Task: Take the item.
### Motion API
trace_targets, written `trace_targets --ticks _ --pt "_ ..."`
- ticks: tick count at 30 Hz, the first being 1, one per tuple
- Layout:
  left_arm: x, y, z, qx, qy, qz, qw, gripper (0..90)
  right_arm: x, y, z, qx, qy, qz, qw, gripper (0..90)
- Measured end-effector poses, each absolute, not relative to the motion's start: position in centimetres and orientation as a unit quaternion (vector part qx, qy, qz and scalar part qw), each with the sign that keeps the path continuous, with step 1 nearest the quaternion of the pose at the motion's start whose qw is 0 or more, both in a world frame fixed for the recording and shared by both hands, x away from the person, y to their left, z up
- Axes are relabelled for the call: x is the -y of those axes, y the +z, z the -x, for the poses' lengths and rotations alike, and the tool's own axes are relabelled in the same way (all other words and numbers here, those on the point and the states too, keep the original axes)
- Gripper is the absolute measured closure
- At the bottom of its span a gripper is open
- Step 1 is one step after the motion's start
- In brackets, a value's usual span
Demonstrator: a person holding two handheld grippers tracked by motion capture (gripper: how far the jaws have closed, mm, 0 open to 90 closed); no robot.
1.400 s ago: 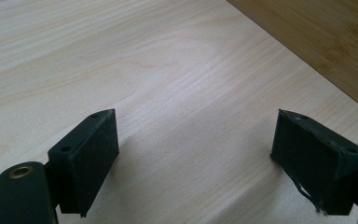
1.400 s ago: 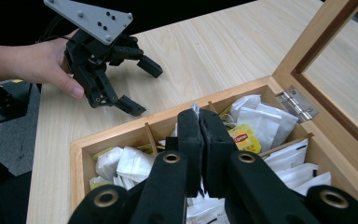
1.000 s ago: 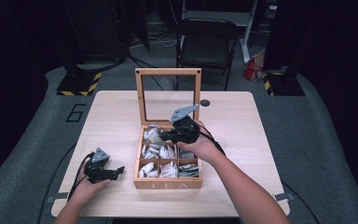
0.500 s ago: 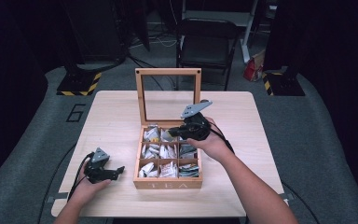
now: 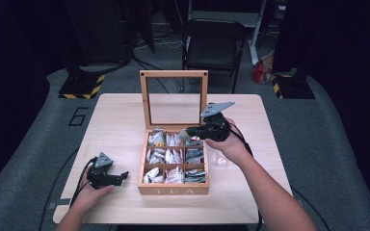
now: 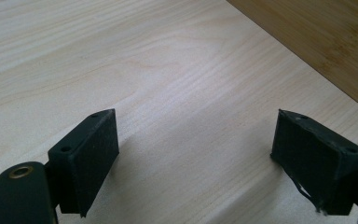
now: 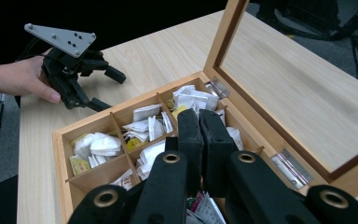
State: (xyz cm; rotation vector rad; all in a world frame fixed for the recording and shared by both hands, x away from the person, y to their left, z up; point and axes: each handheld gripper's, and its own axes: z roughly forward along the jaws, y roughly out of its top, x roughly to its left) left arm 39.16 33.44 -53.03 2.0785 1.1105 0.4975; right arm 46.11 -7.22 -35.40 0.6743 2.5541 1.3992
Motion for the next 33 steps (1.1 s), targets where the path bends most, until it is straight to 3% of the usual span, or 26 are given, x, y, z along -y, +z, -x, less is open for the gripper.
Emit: trace_targets --ticks 33 --pt "-33.5 -53.0 -39.2 -0.429 0.192 -0.808 0.356 14.1 12.4 -34.5 -46.3 -0.836 0.469 -0.263 0.107 88.3"
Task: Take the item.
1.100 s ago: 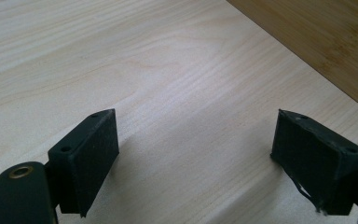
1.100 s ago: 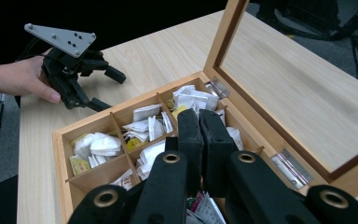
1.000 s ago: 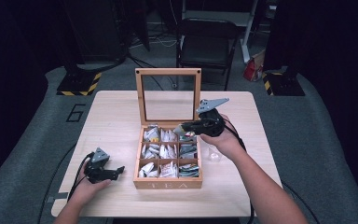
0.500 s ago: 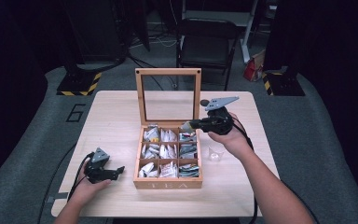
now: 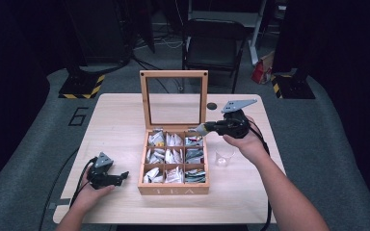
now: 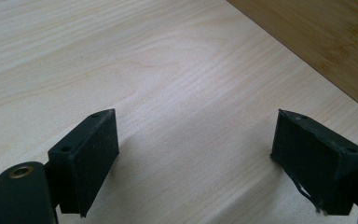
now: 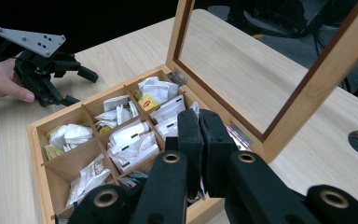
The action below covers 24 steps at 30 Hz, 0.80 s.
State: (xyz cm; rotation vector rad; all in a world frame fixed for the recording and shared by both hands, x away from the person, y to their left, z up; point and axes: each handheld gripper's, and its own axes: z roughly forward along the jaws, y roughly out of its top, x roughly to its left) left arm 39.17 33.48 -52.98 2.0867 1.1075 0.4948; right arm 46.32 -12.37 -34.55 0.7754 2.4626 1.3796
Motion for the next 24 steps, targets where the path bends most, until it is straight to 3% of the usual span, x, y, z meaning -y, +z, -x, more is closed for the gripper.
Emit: trace_targets --ticks 24 --pt "-33.5 -53.0 -39.1 -0.43 0.19 -0.808 0.356 14.1 16.8 -35.2 -45.7 -0.829 0.459 -0.295 0.124 88.3"
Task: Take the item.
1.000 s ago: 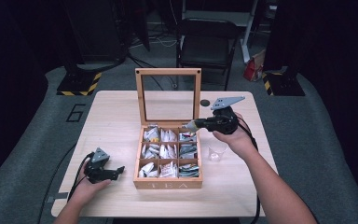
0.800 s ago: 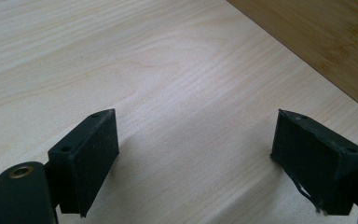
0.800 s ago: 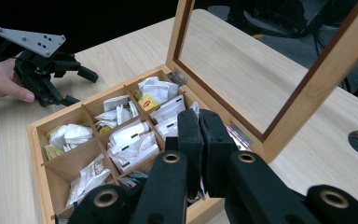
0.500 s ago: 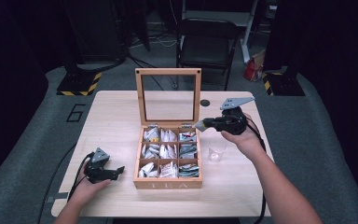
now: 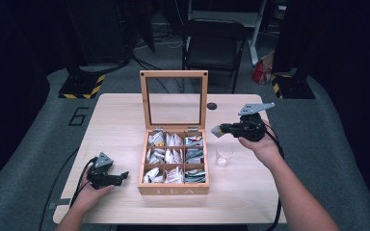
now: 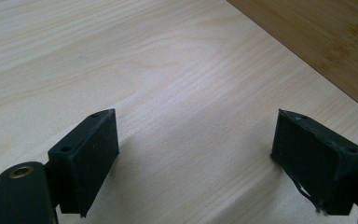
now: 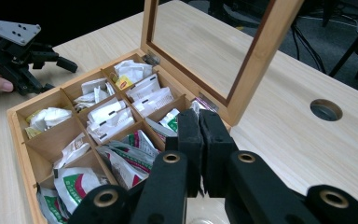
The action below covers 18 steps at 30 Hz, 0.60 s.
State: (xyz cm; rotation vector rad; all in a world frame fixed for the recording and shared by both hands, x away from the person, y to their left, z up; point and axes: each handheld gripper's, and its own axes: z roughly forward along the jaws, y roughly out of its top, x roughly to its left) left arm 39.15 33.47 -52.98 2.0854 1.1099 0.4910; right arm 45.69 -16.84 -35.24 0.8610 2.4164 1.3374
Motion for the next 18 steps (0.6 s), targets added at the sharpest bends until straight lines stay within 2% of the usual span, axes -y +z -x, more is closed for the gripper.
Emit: trace_targets --ticks 18 --pt "-33.5 -53.0 -39.2 -0.428 0.191 -0.809 0.356 14.1 18.3 -36.6 -44.8 -0.83 0.45 -0.306 0.126 88.3"
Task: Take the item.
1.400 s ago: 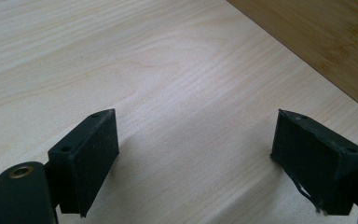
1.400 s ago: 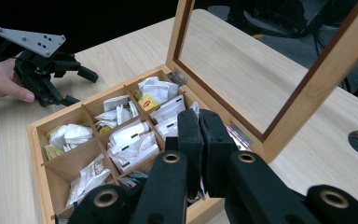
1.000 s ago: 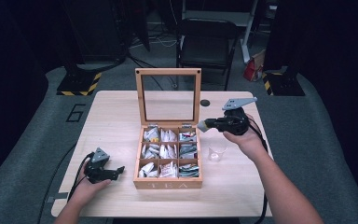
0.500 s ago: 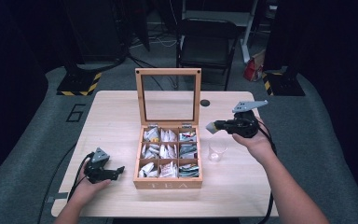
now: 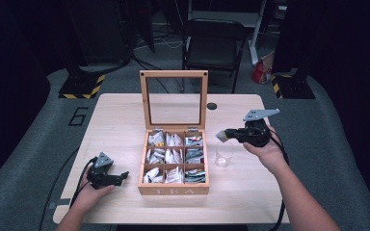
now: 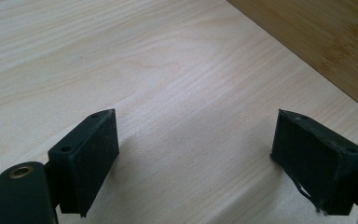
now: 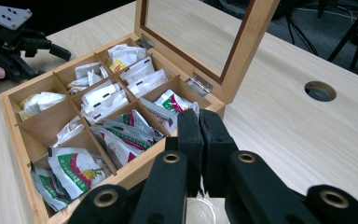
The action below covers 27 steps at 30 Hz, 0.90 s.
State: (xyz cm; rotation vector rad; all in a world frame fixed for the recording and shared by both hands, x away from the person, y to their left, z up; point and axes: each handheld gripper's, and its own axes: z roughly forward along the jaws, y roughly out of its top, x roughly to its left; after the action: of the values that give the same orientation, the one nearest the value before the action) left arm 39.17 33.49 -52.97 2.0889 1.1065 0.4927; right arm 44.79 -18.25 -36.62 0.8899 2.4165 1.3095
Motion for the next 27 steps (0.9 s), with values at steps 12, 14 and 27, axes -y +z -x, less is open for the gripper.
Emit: trace_targets --ticks 12,14,27 --pt "-33.5 -53.0 -39.2 -0.429 0.19 -0.808 0.356 14.1 19.0 -37.4 -44.3 -0.828 0.449 -0.314 0.123 88.3" --pt "-33.5 -53.0 -39.2 -0.429 0.19 -0.808 0.356 14.1 19.1 -37.5 -44.3 -0.828 0.448 -0.314 0.123 88.3" --pt "-33.5 -53.0 -39.2 -0.429 0.191 -0.808 0.356 14.1 19.5 -38.5 -44.1 -0.83 0.441 -0.319 0.12 88.2"
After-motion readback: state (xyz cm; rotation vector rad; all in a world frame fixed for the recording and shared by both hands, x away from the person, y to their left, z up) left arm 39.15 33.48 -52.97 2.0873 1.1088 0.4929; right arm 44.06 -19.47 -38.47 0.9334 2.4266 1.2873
